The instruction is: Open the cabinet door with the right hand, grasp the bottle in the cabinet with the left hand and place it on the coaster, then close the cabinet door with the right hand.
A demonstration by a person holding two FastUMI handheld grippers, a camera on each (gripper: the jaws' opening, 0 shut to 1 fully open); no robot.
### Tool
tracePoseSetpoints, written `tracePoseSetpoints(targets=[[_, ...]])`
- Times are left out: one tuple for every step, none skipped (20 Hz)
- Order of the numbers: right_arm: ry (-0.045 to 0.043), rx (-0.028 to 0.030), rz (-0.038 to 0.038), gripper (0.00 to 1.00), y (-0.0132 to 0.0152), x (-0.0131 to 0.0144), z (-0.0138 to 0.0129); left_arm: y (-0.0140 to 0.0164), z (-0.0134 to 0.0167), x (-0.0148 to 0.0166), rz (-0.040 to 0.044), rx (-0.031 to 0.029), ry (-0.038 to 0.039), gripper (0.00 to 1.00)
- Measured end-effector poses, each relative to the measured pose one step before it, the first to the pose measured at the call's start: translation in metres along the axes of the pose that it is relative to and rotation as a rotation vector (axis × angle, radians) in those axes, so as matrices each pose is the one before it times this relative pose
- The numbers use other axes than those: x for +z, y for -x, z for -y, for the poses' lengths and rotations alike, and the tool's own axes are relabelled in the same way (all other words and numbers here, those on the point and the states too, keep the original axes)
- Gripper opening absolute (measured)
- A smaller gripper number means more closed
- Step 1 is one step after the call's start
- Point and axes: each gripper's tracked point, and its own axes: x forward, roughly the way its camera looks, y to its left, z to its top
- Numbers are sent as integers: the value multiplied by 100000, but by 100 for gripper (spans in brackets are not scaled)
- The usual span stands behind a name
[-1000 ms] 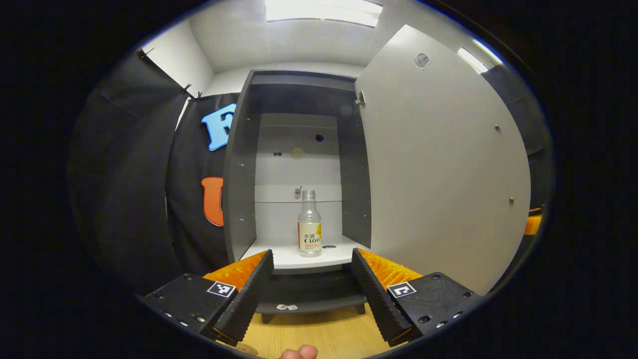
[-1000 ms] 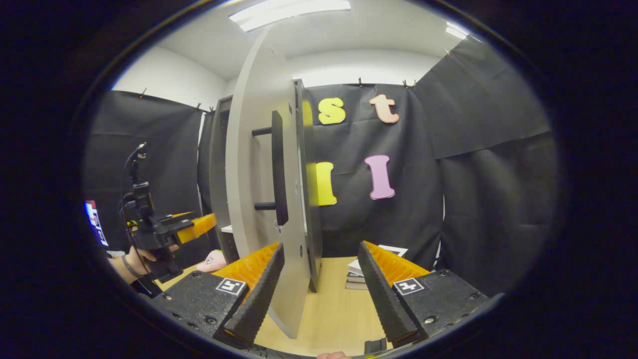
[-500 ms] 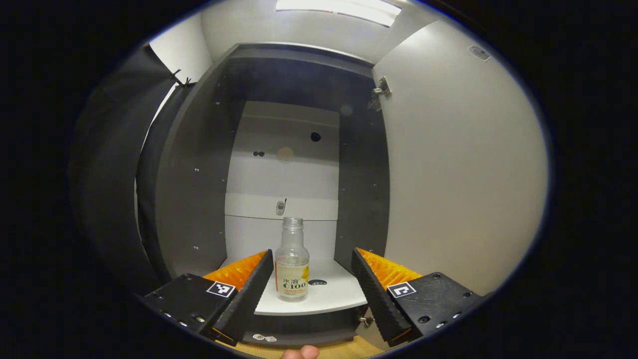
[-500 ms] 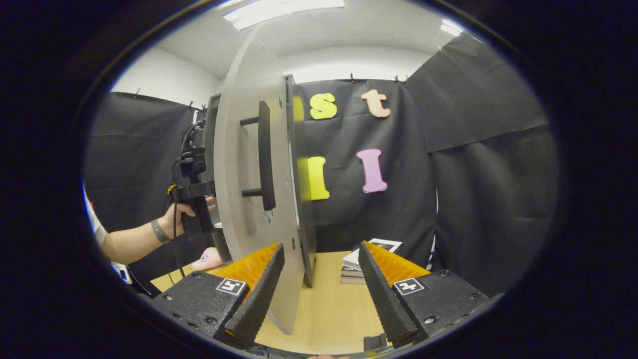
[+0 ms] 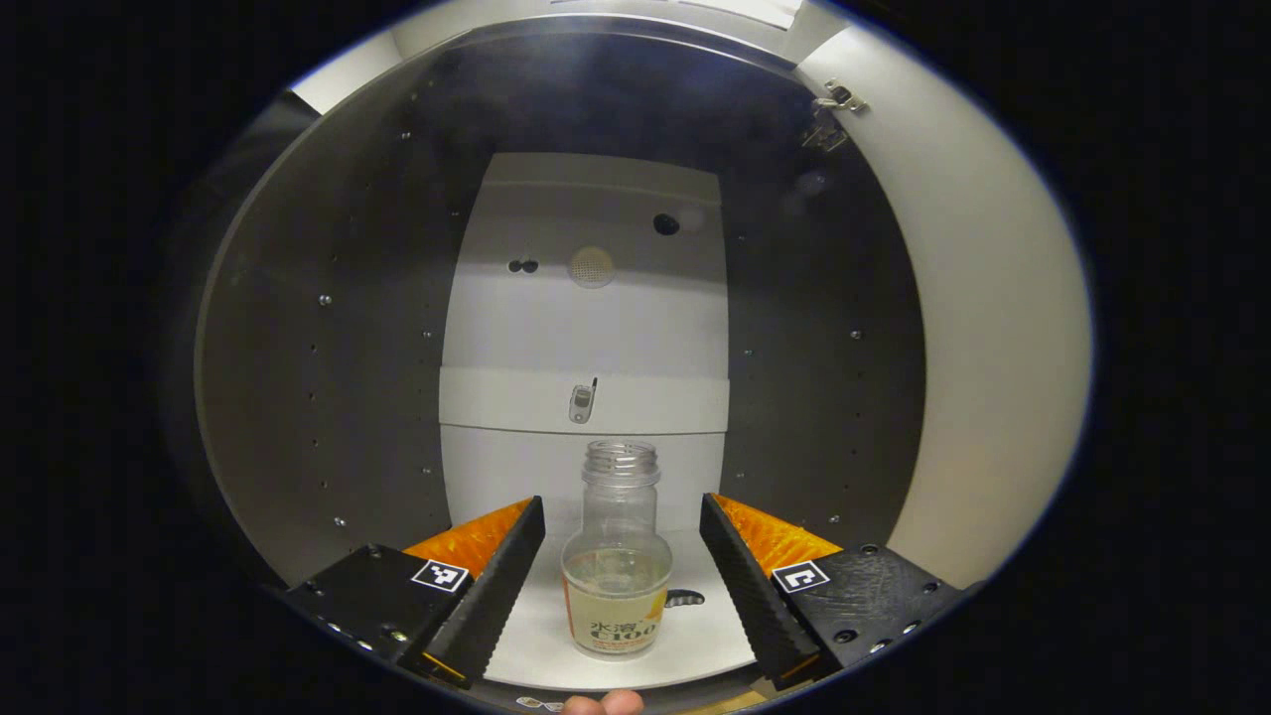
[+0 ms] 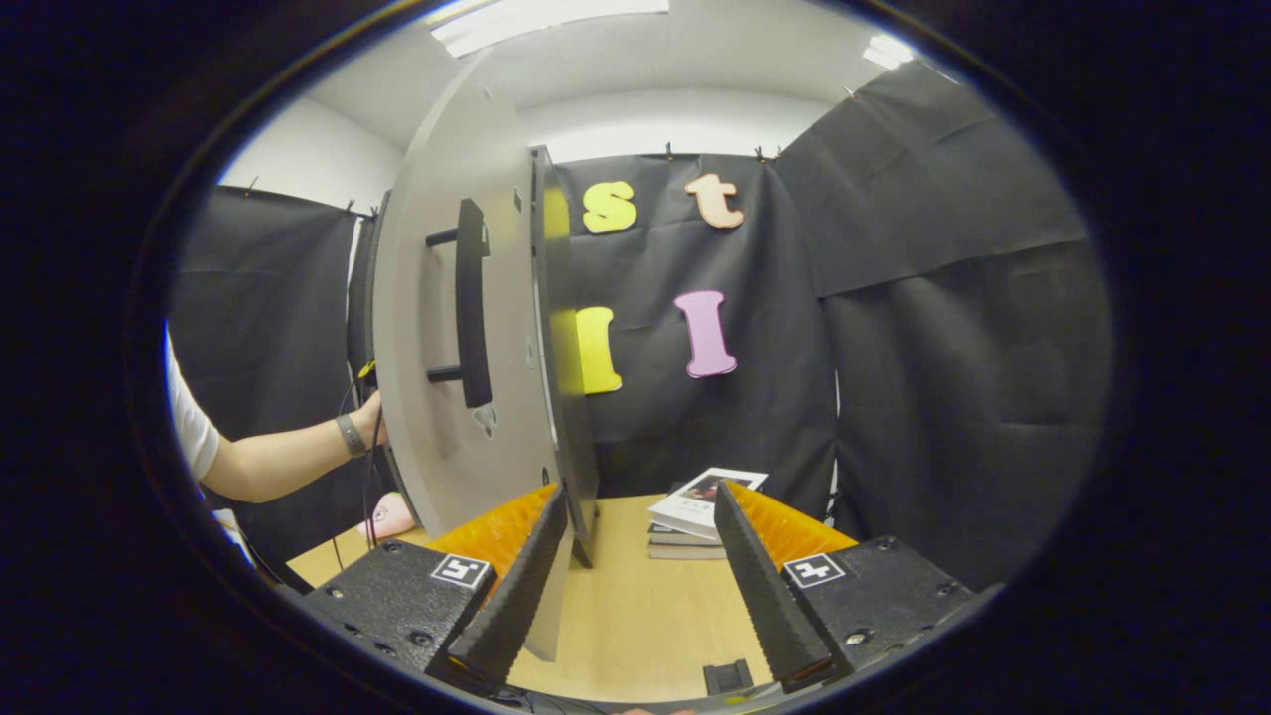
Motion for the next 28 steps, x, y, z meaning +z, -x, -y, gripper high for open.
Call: tracePoseSetpoints(targets=[[-64,-848,-306,93,-31,-76,242,-290,-332,-144,-451,689,86,95],[-78,-730,-308,93,-70,-144,249,-254,-109,-162,-596,-44,161,95],[-103,-633,-234,93,-27,-34,142,-176,-3,-110,-355,-300,281,95],[-186,-475,-27,93,-28,-66,155,-243,-105,-38,101,-378,157,94],[-194,-227,7,93,-36,-50,79,-25,-54,23,385,-558,251,94],[-164,-126,-202,93,-150,-82,-13,-160,-32,115,654,-473,325,94],[-180,60,-177,93,-154,-12,-5,-43,152,156,788,-700,306,94],[-118,145,-154,93,-141,-85,-83,-65,-33,159,455,-87,-763,78],[-52,296,-159,93,-147,25,-116,-84,-29,71,431,-390,-1607,84],[24,375,-50,93,-111,-49,-102,-37,178,-30,-159,-925,-1246,71],[235,404,-23,93,-84,4,-202,77,253,51,180,-1731,-984,58],[381,179,-45,93,-96,-46,-87,36,190,-35,-11,-861,-1087,50],[433,187,-106,93,-13,17,-88,84,-173,189,565,1028,-1277,46],[284,278,101,93,15,-31,-192,-27,9,-101,-343,-561,102,46],[122,363,102,93,-91,98,-178,403,291,24,-537,-1662,1301,46],[-82,519,162,92,27,20,-117,554,5,115,278,-673,1149,46],[-97,608,226,92,-17,46,-248,604,-53,173,235,-376,1134,46],[-3,503,89,93,-37,25,-166,626,-184,227,612,-46,1036,46],[187,831,-29,93,-51,63,-290,735,-244,324,726,54,788,46],[513,652,-72,93,-61,8,-196,654,-304,209,607,251,535,45],[684,440,-198,93,-55,0,-121,899,-348,269,653,142,254,45],[511,514,-243,93,24,-43,-159,1071,-294,386,852,73,-91,46],[198,685,-349,93,8,15,-275,1314,-429,427,906,194,60,46],[-24,867,-64,93,-10,-11,-349,1119,-268,111,592,9,173,45],[2,928,131,93,45,123,-375,1301,-359,167,598,7,199,45],[188,868,225,93,-16,8,-303,1154,-571,-31,598,434,8,45],[383,809,361,93,-36,153,-337,1122,-423,-135,295,702,-518,46],[358,622,396,93,95,151,-258,1314,-547,-280,49,1319,-660,46]])
